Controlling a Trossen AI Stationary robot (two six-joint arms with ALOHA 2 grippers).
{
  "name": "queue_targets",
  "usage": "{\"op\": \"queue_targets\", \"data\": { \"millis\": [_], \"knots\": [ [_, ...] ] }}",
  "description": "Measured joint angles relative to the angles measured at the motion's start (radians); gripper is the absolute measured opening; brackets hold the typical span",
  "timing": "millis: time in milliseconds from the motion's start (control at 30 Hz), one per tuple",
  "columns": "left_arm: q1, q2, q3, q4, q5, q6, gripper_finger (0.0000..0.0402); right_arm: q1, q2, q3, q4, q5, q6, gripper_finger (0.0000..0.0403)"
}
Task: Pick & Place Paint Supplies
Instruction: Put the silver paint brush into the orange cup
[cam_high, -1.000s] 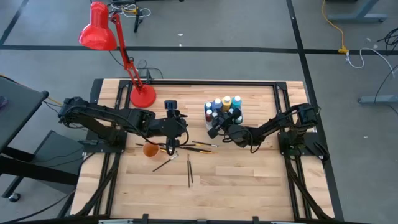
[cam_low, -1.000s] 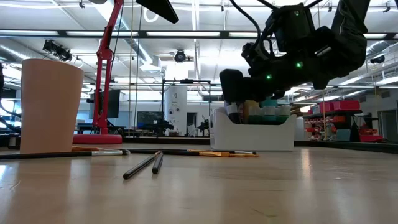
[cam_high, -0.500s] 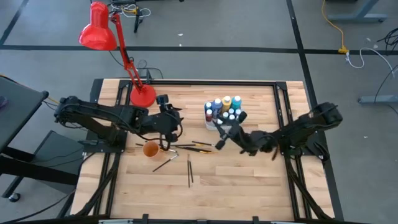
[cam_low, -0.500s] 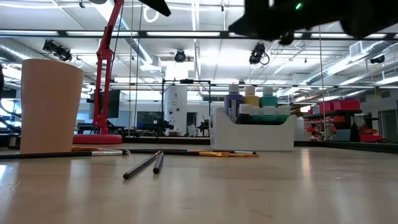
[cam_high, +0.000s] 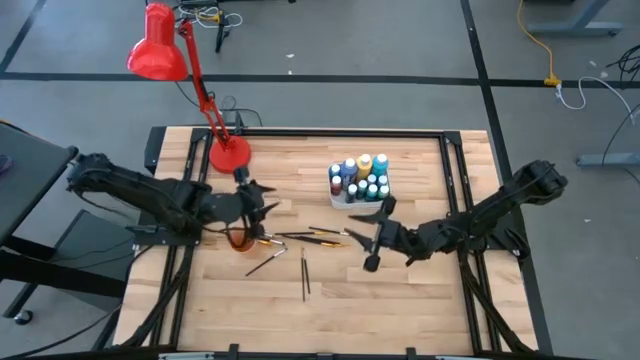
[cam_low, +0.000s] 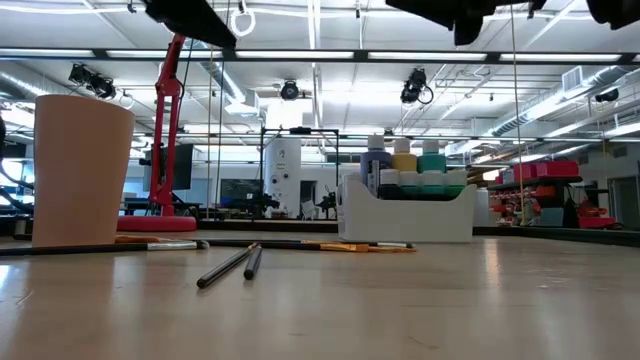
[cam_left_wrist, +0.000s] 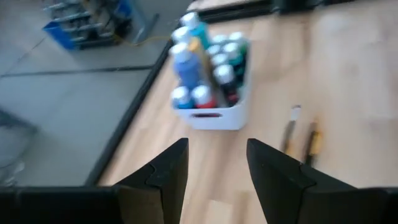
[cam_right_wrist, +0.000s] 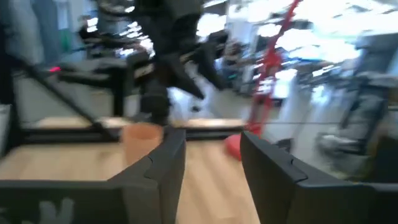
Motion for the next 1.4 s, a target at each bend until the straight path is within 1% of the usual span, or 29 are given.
{"op": "queue_targets", "data": {
  "millis": [100, 167, 267, 367, 433, 467, 567, 633, 733, 867, 933, 1133, 1400],
  "knots": [
    [-0.039, -0.022, -0.086, 0.206, 0.052, 0.005, 0.0171, -0.005, 0.005, 0.000, -0.034, -0.084, 0.080, 0.0180],
    [-0.067, -0.020, -0.126, 0.330, 0.124, 0.045, 0.0171, -0.007, 0.008, -0.001, -0.067, -0.116, 0.099, 0.0189],
    [-0.104, 0.012, -0.164, 0.465, 0.229, 0.096, 0.0171, -0.015, 0.011, 0.000, -0.102, -0.169, 0.147, 0.0196],
    [-0.142, 0.064, -0.166, 0.512, 0.242, 0.103, 0.0171, -0.025, 0.013, 0.000, -0.143, -0.247, 0.185, 0.0195],
    [-0.159, 0.104, -0.166, 0.526, 0.225, 0.112, 0.0171, -0.026, 0.017, 0.000, -0.188, -0.287, 0.201, 0.0192],
    [-0.166, 0.123, -0.166, 0.525, 0.216, 0.122, 0.0171, -0.027, 0.024, 0.000, -0.201, -0.290, 0.219, 0.0190],
    [-0.177, 0.166, -0.166, 0.532, 0.214, 0.128, 0.0171, -0.032, 0.047, 0.000, -0.241, -0.263, 0.251, 0.0184],
    [-0.178, 0.185, -0.166, 0.569, 0.214, 0.122, 0.0171, -0.047, 0.063, 0.000, -0.295, -0.250, 0.250, 0.0181],
    [-0.178, 0.195, -0.166, 0.615, 0.218, 0.106, 0.0171, -0.081, 0.095, 0.000, -0.390, -0.259, 0.307, 0.0181],
    [-0.175, 0.198, -0.166, 0.634, 0.219, 0.110, 0.0171, -0.138, 0.143, -0.001, -0.476, -0.341, 0.422, 0.0181],
    [-0.175, 0.198, -0.166, 0.632, 0.220, 0.109, 0.0171, -0.158, 0.170, -0.001, -0.509, -0.365, 0.469, 0.0181],
    [-0.175, 0.198, -0.166, 0.623, 0.222, 0.109, 0.0171, -0.192, 0.218, -0.001, -0.638, -0.356, 0.551, 0.0181],
    [-0.175, 0.198, -0.166, 0.620, 0.222, 0.109, 0.0171, -0.223, 0.285, 0.001, -0.653, -0.360, 0.559, 0.0181]
  ]
}}
